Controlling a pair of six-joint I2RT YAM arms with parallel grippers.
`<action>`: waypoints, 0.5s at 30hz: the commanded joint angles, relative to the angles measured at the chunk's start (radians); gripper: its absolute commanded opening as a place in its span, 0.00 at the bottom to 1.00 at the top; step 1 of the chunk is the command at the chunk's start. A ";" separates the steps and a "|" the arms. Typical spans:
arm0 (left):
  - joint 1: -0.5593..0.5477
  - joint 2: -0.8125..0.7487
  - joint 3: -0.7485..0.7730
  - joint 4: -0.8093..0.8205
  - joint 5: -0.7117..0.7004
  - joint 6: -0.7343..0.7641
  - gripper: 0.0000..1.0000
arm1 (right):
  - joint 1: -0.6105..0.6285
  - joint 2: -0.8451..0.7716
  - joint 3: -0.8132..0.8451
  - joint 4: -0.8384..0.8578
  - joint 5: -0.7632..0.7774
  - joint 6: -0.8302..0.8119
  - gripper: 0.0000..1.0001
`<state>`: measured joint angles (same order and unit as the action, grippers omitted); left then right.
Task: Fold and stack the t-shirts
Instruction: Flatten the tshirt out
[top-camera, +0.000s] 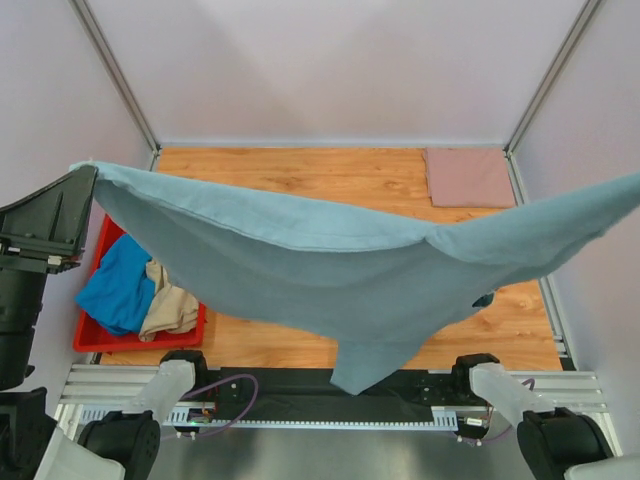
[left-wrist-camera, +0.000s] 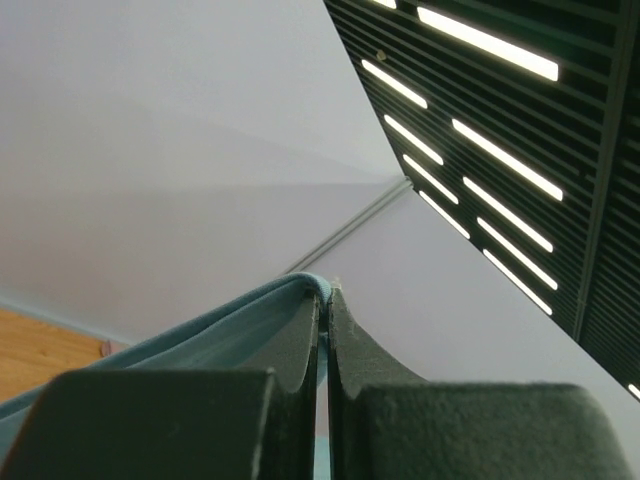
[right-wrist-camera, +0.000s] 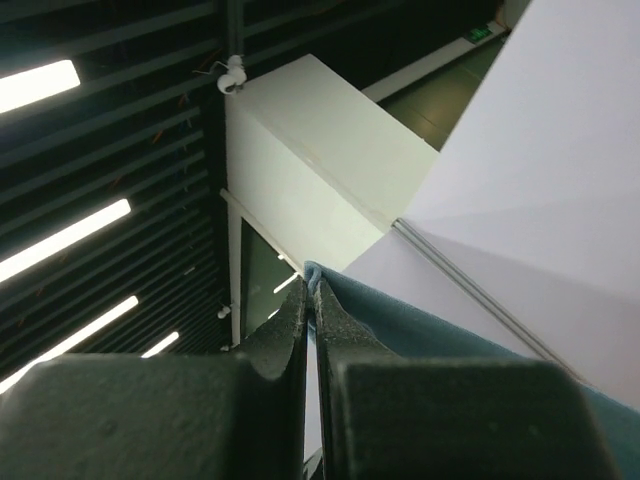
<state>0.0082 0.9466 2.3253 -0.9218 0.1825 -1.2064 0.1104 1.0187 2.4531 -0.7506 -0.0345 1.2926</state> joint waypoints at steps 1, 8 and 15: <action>0.003 -0.028 -0.030 0.041 -0.023 0.016 0.00 | 0.005 -0.057 -0.022 0.088 0.063 -0.026 0.00; 0.004 -0.095 -0.322 0.032 -0.103 0.067 0.00 | 0.005 0.024 -0.074 0.022 0.065 -0.150 0.00; 0.004 0.058 -0.512 0.178 -0.165 0.130 0.00 | 0.005 0.383 -0.017 0.131 -0.014 -0.380 0.00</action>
<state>0.0082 0.9089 1.8648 -0.8566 0.0696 -1.1252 0.1104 1.2022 2.4672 -0.6666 0.0021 1.0557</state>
